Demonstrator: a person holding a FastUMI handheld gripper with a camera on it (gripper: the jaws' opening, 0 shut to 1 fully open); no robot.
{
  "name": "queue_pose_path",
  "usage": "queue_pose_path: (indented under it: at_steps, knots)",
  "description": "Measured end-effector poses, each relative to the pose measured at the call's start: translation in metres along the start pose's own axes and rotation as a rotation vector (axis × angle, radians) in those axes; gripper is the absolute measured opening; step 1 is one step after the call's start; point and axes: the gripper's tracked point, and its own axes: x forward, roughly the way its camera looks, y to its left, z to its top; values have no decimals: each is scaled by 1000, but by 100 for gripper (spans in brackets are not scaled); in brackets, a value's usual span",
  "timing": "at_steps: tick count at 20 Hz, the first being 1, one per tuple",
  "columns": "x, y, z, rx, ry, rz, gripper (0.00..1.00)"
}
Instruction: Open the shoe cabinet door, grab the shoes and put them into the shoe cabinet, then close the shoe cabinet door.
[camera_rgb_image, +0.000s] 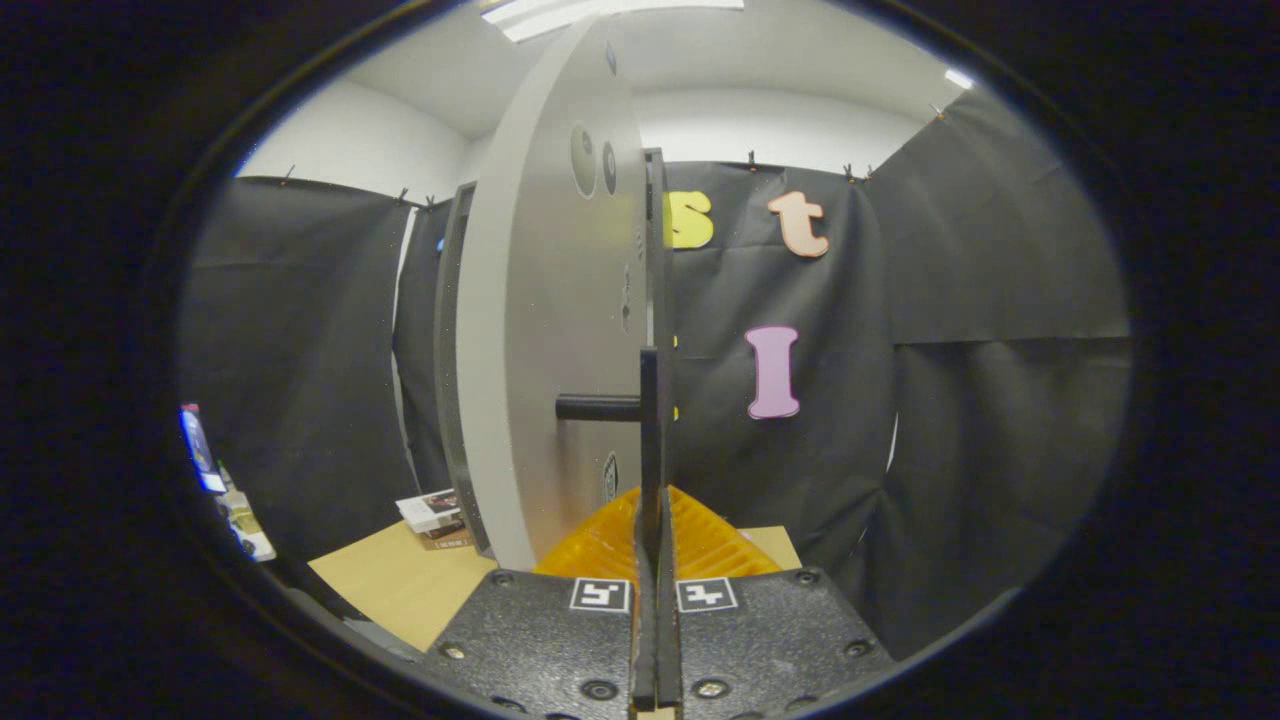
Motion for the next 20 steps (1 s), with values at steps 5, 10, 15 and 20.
queue_pose_path:
  at_steps: [5, 10, 15, 20]
  knots:
    - [-27, 0, -9, 42, -8, -68, 7]
    - [-78, 23, -12, -85, -123, -214, 52]
    - [-91, 101, -37, -46, -146, -64, 100]
    - [-78, 151, -64, -56, -136, 3, 100]
